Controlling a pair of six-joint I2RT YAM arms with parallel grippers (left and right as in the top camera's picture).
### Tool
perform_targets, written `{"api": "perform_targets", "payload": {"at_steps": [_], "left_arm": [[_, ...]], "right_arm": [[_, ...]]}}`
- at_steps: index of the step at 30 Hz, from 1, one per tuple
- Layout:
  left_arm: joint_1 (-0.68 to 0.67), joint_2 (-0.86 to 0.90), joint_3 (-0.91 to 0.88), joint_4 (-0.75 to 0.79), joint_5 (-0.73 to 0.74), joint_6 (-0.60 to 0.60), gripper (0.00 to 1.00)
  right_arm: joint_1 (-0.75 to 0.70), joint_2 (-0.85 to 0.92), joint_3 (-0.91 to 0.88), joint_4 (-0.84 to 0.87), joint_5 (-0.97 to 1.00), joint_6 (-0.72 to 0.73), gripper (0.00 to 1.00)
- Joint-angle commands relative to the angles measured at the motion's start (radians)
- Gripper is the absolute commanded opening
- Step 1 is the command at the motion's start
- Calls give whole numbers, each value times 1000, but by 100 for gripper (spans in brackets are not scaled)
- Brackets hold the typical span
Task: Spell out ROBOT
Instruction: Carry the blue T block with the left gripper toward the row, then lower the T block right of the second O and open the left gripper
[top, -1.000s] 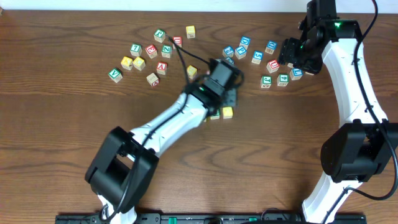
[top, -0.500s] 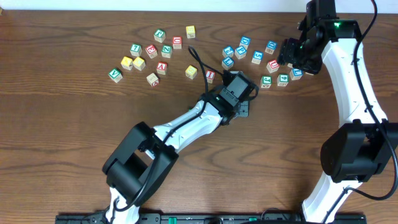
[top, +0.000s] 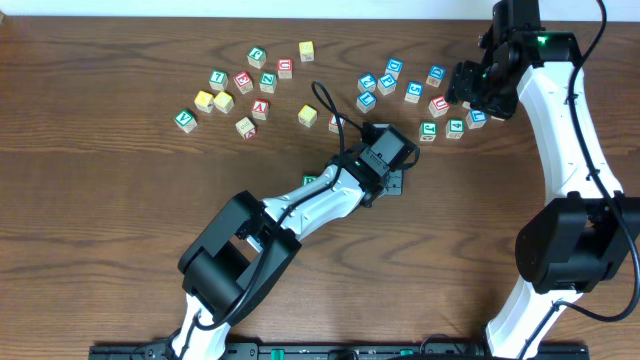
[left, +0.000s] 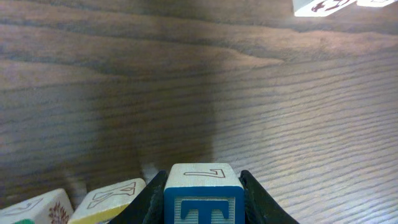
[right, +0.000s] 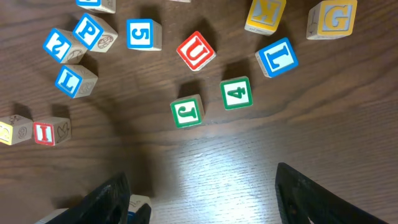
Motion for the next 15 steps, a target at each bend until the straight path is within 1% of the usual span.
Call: {"api": "perform_targets", "payload": {"at_steps": [1,7,8,9,15], "left_arm": [[-1,10,3,-16,-6,-9,27],[-1,10,3,-22,-6,-9,27],[-1,10,3,-22,-6,-9,28],[-1,10,3,-22,-6,-9,34],[-1,10,3,-22,-9,-9,34]], "right_arm": [[-2,-12,15,1,-6,-15,69],[-2,-12,15,0,-6,-15,69],[-2,-12,15,0,-6,-15,69],[-2,-12,15,0,-6,-15,69],[-2,-12,15,0,-6,-15,69]]}}
